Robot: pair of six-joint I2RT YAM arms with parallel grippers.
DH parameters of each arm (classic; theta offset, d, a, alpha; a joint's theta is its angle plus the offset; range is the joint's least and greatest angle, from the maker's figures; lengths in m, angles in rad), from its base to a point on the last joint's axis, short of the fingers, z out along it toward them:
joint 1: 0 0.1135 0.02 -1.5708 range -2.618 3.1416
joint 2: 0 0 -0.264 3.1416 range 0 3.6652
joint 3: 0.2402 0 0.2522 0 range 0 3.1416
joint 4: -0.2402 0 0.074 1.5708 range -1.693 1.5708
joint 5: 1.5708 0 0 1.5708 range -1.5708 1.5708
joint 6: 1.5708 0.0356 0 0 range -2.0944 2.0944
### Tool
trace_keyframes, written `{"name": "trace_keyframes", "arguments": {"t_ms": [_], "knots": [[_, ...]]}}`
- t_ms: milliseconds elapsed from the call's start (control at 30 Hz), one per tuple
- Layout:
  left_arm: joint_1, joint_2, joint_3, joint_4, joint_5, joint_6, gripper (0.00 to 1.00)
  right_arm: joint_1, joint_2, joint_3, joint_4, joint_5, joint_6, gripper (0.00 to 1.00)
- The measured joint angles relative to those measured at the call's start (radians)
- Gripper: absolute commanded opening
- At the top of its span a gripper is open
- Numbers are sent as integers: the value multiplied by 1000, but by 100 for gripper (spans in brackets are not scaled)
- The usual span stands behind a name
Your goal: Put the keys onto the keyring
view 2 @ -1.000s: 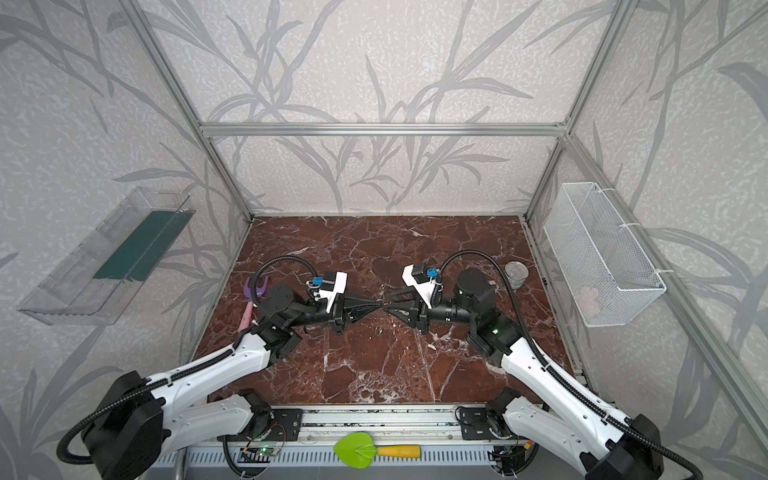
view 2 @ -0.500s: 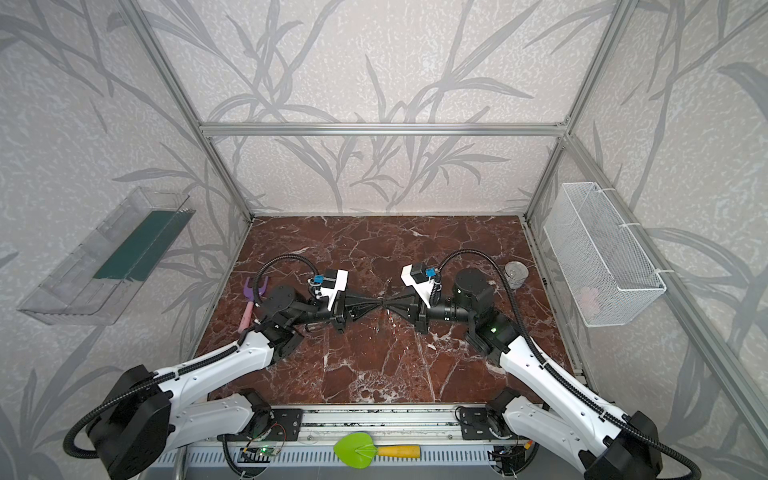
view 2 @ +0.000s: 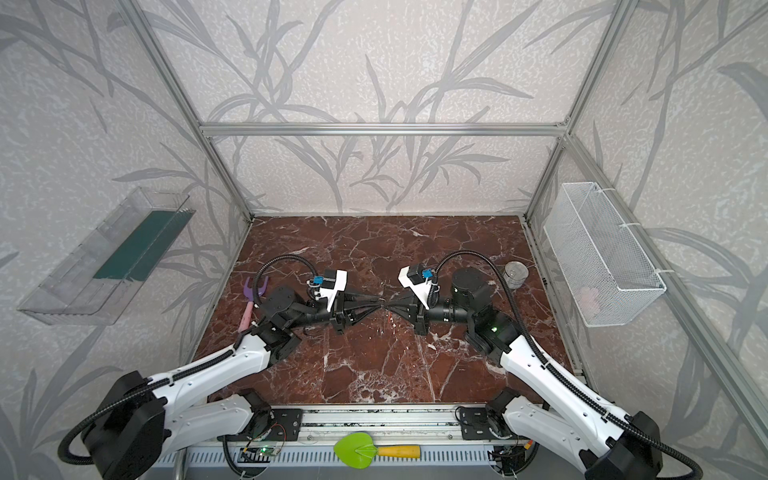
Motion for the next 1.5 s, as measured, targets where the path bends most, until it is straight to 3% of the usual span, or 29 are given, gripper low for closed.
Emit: {"name": "trace_keyframes", "arguments": {"t_ms": [267, 367, 567, 867, 1500], "knots": [[0, -283, 70, -474, -148, 185, 28, 40, 89, 183, -282, 68, -141, 0], [0, -296, 154, -657, -162, 232, 28, 61, 174, 302, -426, 75, -231, 0], [-1, -268, 241, -856, -159, 278, 28, 99, 293, 491, -660, 96, -396, 0], [-3, -197, 245, -906, -105, 286, 28, 150, 332, 612, -818, 107, -512, 0], [-29, -194, 245, -878, -46, 284, 23, 183, 337, 612, -857, 111, -530, 0]]}}
